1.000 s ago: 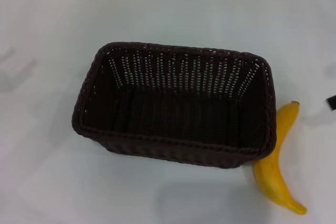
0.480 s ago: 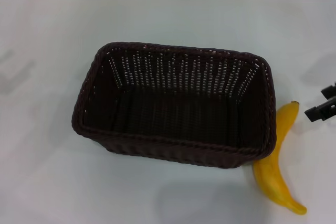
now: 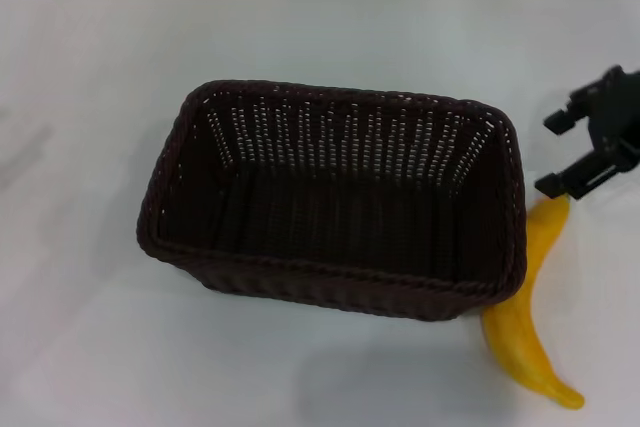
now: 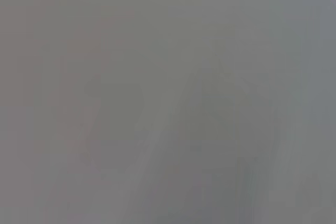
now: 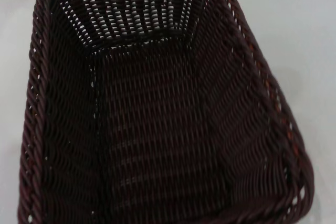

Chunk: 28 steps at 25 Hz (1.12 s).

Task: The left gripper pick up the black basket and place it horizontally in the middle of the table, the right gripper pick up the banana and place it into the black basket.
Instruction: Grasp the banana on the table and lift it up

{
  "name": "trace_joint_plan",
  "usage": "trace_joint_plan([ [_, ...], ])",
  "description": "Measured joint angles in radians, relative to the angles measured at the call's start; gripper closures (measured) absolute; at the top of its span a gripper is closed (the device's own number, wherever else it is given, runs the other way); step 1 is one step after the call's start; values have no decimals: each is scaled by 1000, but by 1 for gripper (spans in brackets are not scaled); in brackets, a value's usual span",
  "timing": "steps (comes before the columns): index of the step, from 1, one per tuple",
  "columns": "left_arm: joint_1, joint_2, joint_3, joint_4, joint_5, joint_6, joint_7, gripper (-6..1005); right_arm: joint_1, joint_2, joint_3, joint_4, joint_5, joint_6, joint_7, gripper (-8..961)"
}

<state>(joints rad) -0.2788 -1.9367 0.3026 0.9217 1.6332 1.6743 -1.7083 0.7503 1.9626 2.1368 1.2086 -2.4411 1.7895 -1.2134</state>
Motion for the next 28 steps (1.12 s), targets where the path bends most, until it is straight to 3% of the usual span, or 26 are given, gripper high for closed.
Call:
trace_joint_plan([
  [5, 44, -15, -1, 0, -24, 3, 35, 195, 82, -30, -6, -99, -37, -22, -84, 85],
  [8, 77, -45, -2, -4, -63, 7, 51, 195, 111, -51, -7, -129, -100, -36, -169, 85],
  [12, 138, -100, -2, 4, -148, 31, 53, 195, 121, -90, -7, -150, -161, -48, -288, 85],
  [16, 181, -130, 1, 3, -161, 42, 62, 194, 106, -112, -41, -145, -185, 4, -379, 84],
  [22, 200, -138, 5, -82, -155, 63, 132, 194, 76, -88, -118, -119, -212, 39, -451, 84],
  [23, 200, -139, 6, -114, -157, 68, 172, 194, 39, -56, -136, -47, -215, 45, -481, 84],
  [24, 200, -139, 6, -114, -157, 68, 172, 194, 39, -56, -136, -47, -215, 45, -481, 84],
  [28, 200, -139, 5, -146, -154, 69, 225, 195, 23, -14, -177, 8, -214, 85, -493, 84],
])
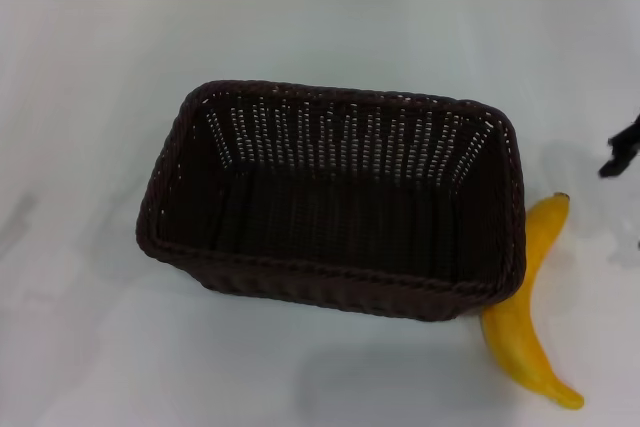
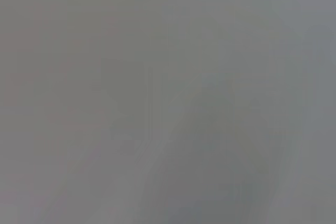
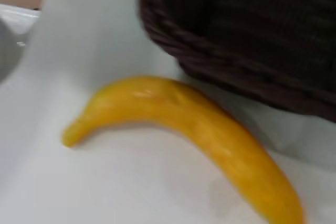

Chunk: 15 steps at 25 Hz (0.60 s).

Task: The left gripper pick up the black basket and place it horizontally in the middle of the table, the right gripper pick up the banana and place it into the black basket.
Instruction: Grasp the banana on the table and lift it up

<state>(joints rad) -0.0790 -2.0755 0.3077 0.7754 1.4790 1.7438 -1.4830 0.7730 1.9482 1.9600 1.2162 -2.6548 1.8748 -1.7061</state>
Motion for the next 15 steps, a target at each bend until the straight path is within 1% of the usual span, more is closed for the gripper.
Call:
trace_joint_plan([
  [1, 0, 0, 0, 0, 0, 0, 0, 195, 0, 0, 0, 0, 0, 0, 0, 84],
  [5, -1, 0, 1, -4, -1, 5, 19, 194, -3, 46, -74, 13, -19, 3, 10, 87],
  [7, -4, 0, 1, -5, 1, 17, 23, 194, -3, 58, -99, 23, -19, -1, 17, 94],
  [9, -6, 0, 1, -5, 4, 23, 24, 194, -2, 63, -116, 28, -9, -13, 26, 100],
  [15, 7, 2, 1, -5, 6, 40, 24, 194, 8, 67, -141, 34, 16, -53, 62, 99],
])
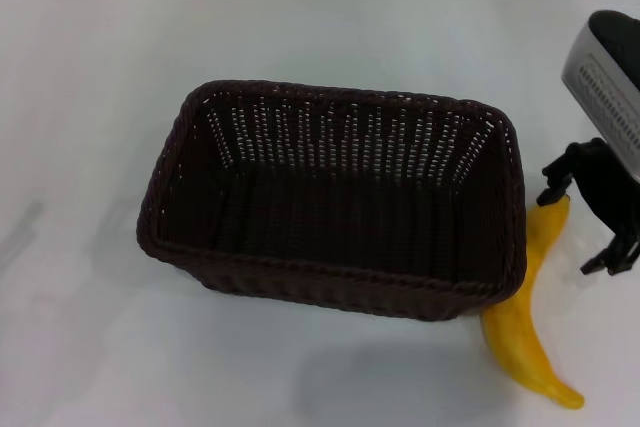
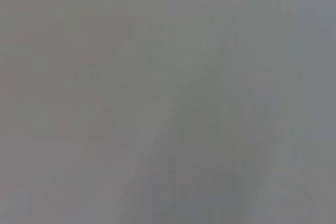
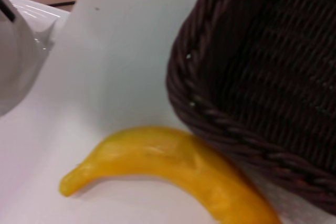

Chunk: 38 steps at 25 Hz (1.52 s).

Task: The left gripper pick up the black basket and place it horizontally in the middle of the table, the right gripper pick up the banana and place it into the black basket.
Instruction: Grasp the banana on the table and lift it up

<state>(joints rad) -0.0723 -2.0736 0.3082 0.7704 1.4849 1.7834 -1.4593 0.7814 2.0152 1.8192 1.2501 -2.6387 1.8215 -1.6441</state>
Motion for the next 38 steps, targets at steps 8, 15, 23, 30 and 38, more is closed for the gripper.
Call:
trace_joint_plan([
  [8, 7, 1, 0, 2, 0, 9, -1, 195, -3, 5, -51, 5, 21, -66, 14, 100],
  [15, 21, 1, 0, 8, 0, 15, -6, 195, -4, 7, -140, -13, 42, -92, 27, 100],
  [23, 31, 1, 0, 9, 0, 23, -7, 194, 3, 8, -180, -14, 72, -138, 37, 99],
  [30, 33, 1, 0, 9, 0, 24, -7, 194, 11, 6, -268, -38, 66, -165, 58, 108],
  [38, 32, 3, -1, 8, 0, 25, -7, 195, 25, 3, -296, -49, 66, -159, 56, 133],
])
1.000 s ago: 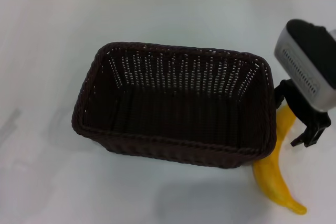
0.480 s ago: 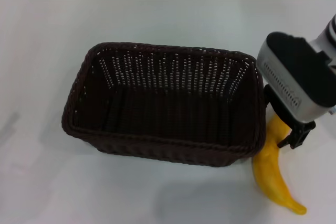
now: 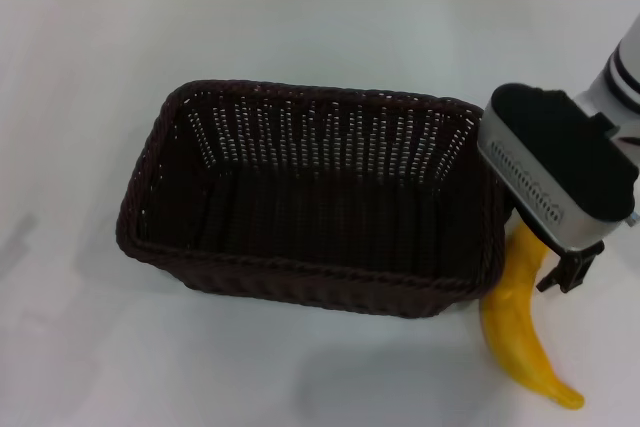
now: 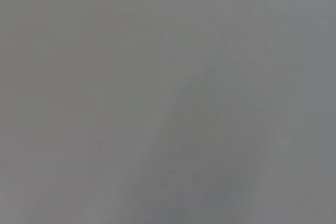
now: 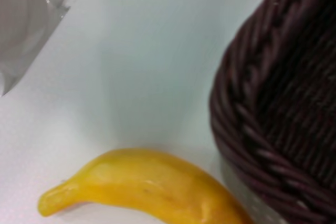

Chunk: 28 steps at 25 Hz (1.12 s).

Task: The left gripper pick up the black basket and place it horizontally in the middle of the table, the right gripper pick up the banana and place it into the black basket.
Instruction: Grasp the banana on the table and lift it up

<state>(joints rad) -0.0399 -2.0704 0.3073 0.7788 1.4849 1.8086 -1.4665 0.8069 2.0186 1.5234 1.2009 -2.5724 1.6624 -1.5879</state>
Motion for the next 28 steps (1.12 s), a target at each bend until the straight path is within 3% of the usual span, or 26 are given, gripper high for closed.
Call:
trace_joint_plan([
  [11, -2, 1, -5, 0, -3, 0, 1, 194, 25, 2, -24, -32, -8, 24, 5, 201],
  [18, -5, 3, -5, -1, -2, 0, 4, 195, 27, 0, -36, -29, -13, 25, 15, 427],
  [21, -3, 3, -5, 0, -2, 0, 5, 195, 31, -6, -2, -17, -24, 30, 24, 483],
  [28, 0, 3, -5, 1, -1, 0, 5, 194, 47, -17, 165, 48, -114, 119, 18, 485],
])
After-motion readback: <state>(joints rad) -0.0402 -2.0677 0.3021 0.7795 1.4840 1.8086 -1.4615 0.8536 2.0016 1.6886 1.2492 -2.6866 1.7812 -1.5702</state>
